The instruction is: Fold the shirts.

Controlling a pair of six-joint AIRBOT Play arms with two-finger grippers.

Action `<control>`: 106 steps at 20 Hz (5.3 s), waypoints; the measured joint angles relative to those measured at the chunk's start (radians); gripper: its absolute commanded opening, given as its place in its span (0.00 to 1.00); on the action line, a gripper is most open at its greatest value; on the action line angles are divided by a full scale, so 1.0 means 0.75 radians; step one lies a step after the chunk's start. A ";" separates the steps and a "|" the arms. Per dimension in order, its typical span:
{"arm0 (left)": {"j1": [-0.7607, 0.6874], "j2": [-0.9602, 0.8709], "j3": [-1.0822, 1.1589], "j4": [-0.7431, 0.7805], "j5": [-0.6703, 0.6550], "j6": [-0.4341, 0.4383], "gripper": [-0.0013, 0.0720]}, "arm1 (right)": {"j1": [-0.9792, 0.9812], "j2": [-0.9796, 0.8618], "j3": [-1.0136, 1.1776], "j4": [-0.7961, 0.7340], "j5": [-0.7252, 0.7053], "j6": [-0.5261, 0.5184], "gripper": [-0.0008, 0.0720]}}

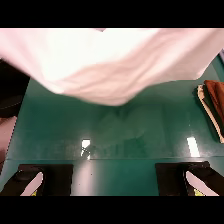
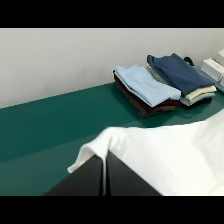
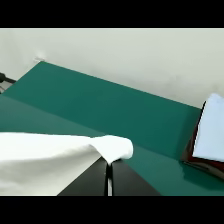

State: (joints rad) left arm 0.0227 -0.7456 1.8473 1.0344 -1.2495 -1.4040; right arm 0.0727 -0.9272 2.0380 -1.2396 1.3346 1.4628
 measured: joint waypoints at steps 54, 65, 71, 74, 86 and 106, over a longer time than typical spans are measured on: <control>0.048 -0.541 -1.353 -0.040 0.071 0.186 0.05 | -0.512 -0.195 -1.701 -0.004 0.202 -0.027 0.80; 0.048 -0.516 -1.346 -0.061 0.082 0.180 0.05 | -0.413 -0.188 -2.028 0.224 -0.051 -0.073 0.03; 0.048 -0.269 -1.147 -0.056 0.078 0.102 0.05 | -0.275 -0.019 -1.655 0.250 -0.043 -0.105 0.03; 0.048 -0.104 -0.862 -0.055 0.075 0.054 0.05 | -0.260 0.136 -1.317 0.254 -0.057 -0.110 0.03; 0.048 0.056 0.264 0.106 0.188 -0.104 0.05 | -0.579 0.154 0.021 0.286 0.104 -0.098 0.03; 0.025 -1.079 -0.368 0.060 0.141 0.007 0.05 | -0.162 -0.934 -0.408 0.021 0.115 -0.017 0.03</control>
State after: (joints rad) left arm 0.0418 -1.5547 1.5715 1.0794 -1.1435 -1.3987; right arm -0.0490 -1.6276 1.7317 -1.2240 1.4212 1.4498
